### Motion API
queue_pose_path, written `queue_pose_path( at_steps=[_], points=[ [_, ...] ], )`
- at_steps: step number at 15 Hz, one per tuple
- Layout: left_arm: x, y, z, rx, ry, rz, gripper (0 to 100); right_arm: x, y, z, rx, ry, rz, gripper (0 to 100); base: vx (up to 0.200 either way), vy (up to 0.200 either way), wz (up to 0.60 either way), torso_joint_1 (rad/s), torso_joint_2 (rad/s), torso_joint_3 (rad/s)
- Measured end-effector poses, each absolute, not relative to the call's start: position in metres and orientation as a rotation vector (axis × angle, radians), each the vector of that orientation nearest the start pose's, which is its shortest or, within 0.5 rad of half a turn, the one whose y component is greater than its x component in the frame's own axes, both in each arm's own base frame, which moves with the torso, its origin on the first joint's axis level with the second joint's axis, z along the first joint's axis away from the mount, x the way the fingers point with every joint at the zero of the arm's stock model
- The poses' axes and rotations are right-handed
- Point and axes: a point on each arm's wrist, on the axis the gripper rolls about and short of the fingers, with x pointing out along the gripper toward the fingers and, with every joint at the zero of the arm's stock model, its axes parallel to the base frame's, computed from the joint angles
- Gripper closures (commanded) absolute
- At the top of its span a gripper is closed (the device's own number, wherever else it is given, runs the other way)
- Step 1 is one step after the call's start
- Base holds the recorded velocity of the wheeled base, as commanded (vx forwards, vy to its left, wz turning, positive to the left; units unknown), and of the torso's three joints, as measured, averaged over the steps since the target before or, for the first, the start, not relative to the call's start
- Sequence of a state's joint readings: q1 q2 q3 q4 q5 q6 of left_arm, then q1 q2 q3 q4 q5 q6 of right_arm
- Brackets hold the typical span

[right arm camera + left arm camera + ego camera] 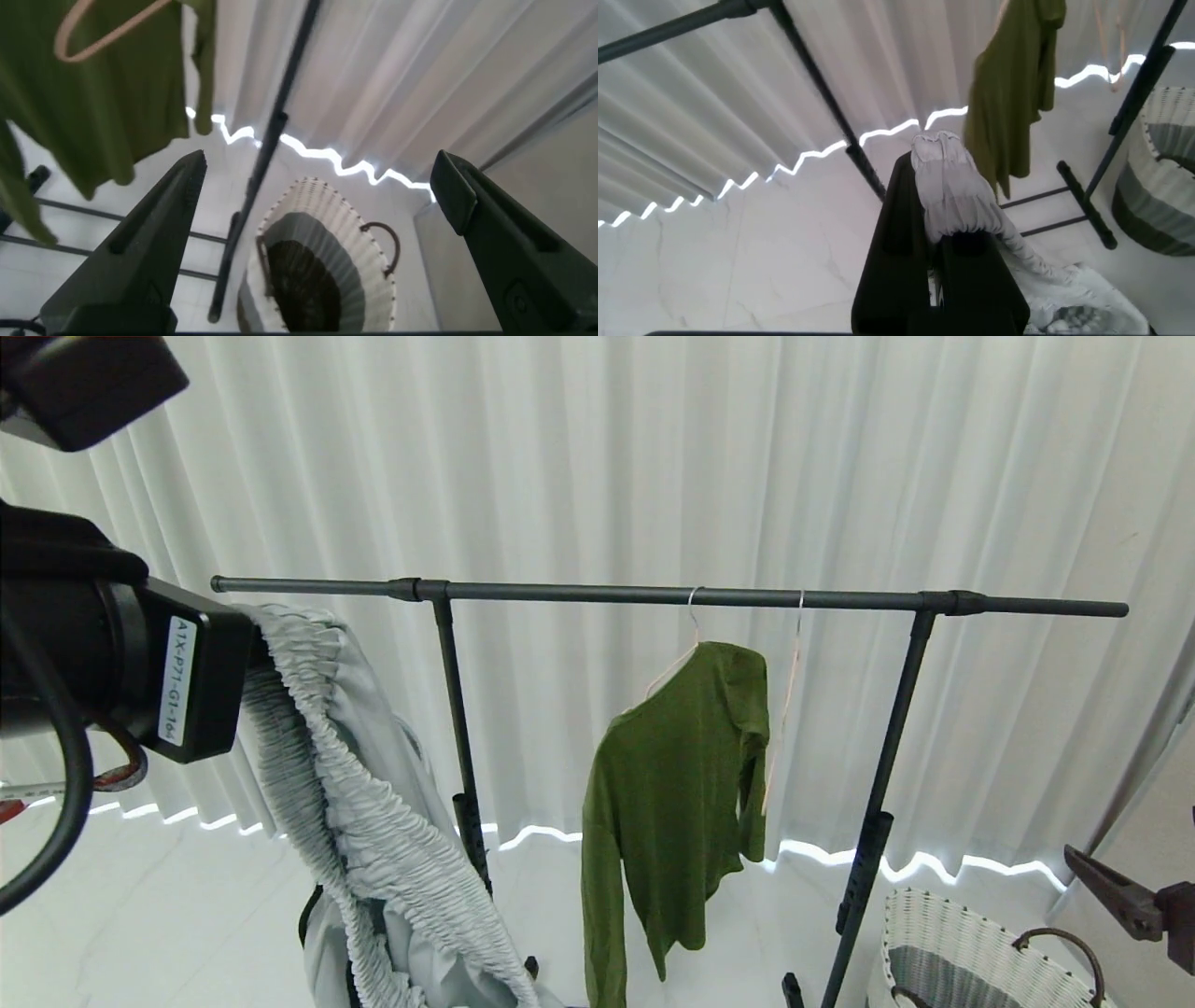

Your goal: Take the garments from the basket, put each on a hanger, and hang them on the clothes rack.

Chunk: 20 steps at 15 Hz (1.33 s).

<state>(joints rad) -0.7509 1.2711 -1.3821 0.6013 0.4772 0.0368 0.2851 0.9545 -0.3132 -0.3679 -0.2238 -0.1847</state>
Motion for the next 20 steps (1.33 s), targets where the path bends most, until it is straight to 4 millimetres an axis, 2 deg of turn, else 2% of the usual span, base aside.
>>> queue_pose_path(
  at_steps=[5,15,20],
  points=[
    [0.129,-0.106,0.331,0.327,0.406,-0.280,100,0.110,0.027,0.173,-0.178,0.279,0.074,0,0.000,0.000,0.00,0.000,0.00,0.000],
    [0.136,-0.113,0.324,0.339,0.437,-0.276,100,0.122,0.029,0.187,-0.126,0.331,0.057,0,0.200,0.000,0.00,0.001,0.00,0.000],
    [0.140,-0.114,0.319,0.349,0.458,-0.265,100,0.127,0.031,0.185,-0.079,0.352,0.049,0,0.200,0.000,0.00,0.002,0.00,0.004]
  ],
)
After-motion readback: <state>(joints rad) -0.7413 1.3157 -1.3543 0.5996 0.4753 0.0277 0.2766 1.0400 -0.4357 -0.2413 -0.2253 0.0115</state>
